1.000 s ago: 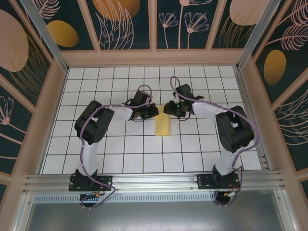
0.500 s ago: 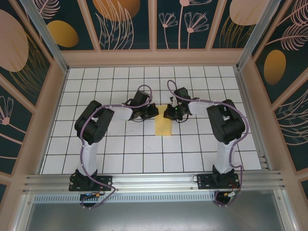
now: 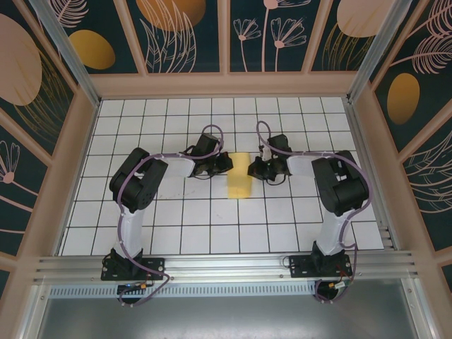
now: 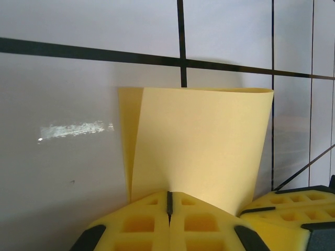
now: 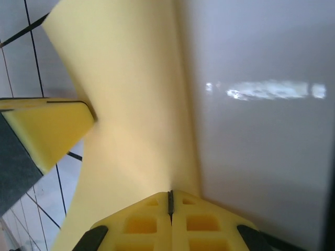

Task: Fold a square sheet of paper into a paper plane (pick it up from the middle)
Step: Fold the square sheet of paper in half at the center of the table.

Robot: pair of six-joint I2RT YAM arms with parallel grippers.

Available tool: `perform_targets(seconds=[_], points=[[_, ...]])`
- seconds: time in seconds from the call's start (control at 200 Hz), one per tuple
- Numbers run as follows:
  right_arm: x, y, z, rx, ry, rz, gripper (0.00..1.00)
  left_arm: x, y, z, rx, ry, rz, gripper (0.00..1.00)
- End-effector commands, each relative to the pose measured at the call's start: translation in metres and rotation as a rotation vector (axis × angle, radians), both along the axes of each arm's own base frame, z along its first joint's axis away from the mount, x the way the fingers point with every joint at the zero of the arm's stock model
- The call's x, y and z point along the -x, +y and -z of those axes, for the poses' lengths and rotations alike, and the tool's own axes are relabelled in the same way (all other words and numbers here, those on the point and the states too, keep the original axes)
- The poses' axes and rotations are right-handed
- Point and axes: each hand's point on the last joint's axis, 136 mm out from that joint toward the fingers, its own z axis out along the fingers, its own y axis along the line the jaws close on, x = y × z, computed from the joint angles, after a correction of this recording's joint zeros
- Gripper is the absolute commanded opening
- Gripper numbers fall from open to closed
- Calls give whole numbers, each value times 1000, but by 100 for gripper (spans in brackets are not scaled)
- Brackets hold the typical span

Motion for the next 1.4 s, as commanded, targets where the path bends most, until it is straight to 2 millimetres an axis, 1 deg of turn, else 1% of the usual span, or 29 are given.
perform_targets(seconds=[0.0, 0.065, 0.16, 0.21, 0.27, 0.325, 0.435, 0.5, 0.55, 0.605, 0.676, 0.831, 0.886, 0.921, 0.986, 1.051, 1.131, 1.196, 1.256, 1.311, 1.371, 1.396], points=[[23, -32, 21, 64, 85, 57, 2, 51, 62, 103, -301, 234, -70, 0], [16, -29, 7, 34, 52, 63, 2, 53, 63, 104, -301, 237, -68, 0], [-2, -15, -28, -36, -35, 63, 2, 52, 62, 102, -299, 232, -63, 0], [-12, -7, -43, -55, -78, 61, 2, 52, 62, 102, -298, 233, -62, 0], [-19, 4, -49, -66, -101, 49, 1, 52, 61, 102, -297, 230, -61, 0], [-23, 16, -46, -68, -95, 26, 1, 52, 61, 102, -296, 232, -61, 0], [-29, 32, -29, -61, -68, 8, 0, 52, 61, 102, -296, 230, -57, 0], [-33, 36, -23, -62, -65, 7, 0, 52, 61, 102, -297, 230, -56, 0], [-36, 35, -17, -51, -63, 16, 0, 52, 61, 102, -298, 231, -56, 0], [-37, 30, -10, -35, -54, 29, 0, 53, 62, 103, -301, 232, -56, 0], [-35, 19, 2, -16, -35, 58, 0, 54, 63, 104, -306, 236, -57, 0], [-20, -19, 24, 29, 15, 132, 0, 57, 69, 106, -326, 238, -65, 0], [-18, -31, 24, 33, 16, 158, 0, 58, 70, 107, -329, 240, -67, 0], [-20, -37, 21, 31, 8, 173, 0, 59, 70, 108, -331, 242, -67, 0], [-26, -40, 9, 26, -18, 181, 0, 59, 70, 108, -330, 242, -66, 0], [-33, -31, -7, -5, -48, 161, 0, 58, 70, 108, -329, 240, -66, 0], [-41, -11, -31, -50, -95, 122, 0, 58, 69, 106, -326, 236, -62, 0], [-45, 6, -43, -69, -126, 91, 0, 57, 69, 106, -323, 236, -60, 0], [-47, 22, -45, -92, -132, 62, 0, 57, 68, 106, -323, 235, -59, 0], [-49, 33, -42, -103, -125, 49, 0, 58, 68, 106, -323, 236, -60, 0], [-51, 39, -34, -99, -108, 48, 0, 57, 68, 106, -324, 236, -60, 0], [-53, 39, -31, -98, -107, 55, 0, 57, 68, 106, -324, 236, -60, 0]])
